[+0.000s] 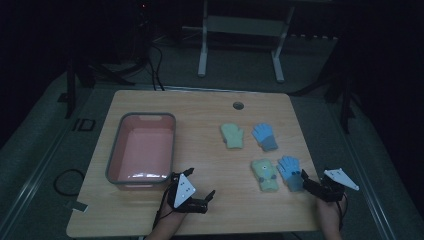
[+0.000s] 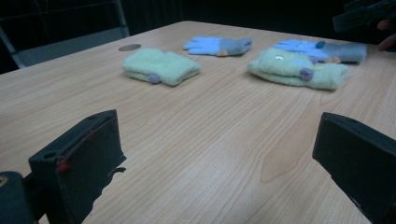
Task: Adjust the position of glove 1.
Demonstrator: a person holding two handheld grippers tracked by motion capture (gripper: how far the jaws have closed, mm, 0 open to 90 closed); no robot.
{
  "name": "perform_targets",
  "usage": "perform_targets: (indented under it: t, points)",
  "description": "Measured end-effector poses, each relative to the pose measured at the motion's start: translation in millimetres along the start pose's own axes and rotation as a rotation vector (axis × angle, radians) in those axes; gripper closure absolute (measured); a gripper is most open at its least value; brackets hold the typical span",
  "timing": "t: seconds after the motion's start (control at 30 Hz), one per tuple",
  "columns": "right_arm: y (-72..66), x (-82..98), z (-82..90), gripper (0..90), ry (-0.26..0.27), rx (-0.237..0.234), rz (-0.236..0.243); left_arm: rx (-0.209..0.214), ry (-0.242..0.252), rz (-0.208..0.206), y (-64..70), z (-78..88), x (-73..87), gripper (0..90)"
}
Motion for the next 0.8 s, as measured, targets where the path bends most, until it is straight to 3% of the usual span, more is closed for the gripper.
perform_targets:
  t: [0.17,0.43,0.7,0.8]
  points:
    - [-0.4,0.1,0.5,13.0,0.002,-0.004,0.002,0.000,-0.002,-0.002,0.2,-0.2,0.0,1.6]
    - [-9.8,-3.3,7.7,12.4,-0.044,-0.088,0.000,-0.004,0.003,0.000,0.1,0.3,0.0,1.6]
    - [-18.4,-38.8,23.5,11.9,-0.025,-0.125,0.055,-0.004,0.007,0.003,-0.1,0.6,-0.1,1.6]
    - [-20.1,-48.1,23.4,13.8,-0.070,-0.161,0.050,-0.003,0.006,0.002,0.0,0.5,-0.1,1.6]
Point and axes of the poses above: each handheld gripper's, and its own axes: z roughly backward along the jaws, x roughly out of its underside, y roughly to its right, the point moved 5 cm from there along -z, roughly forward along the jaws, and after that the axes turned 1 degree about z, right-handed, at the moved point
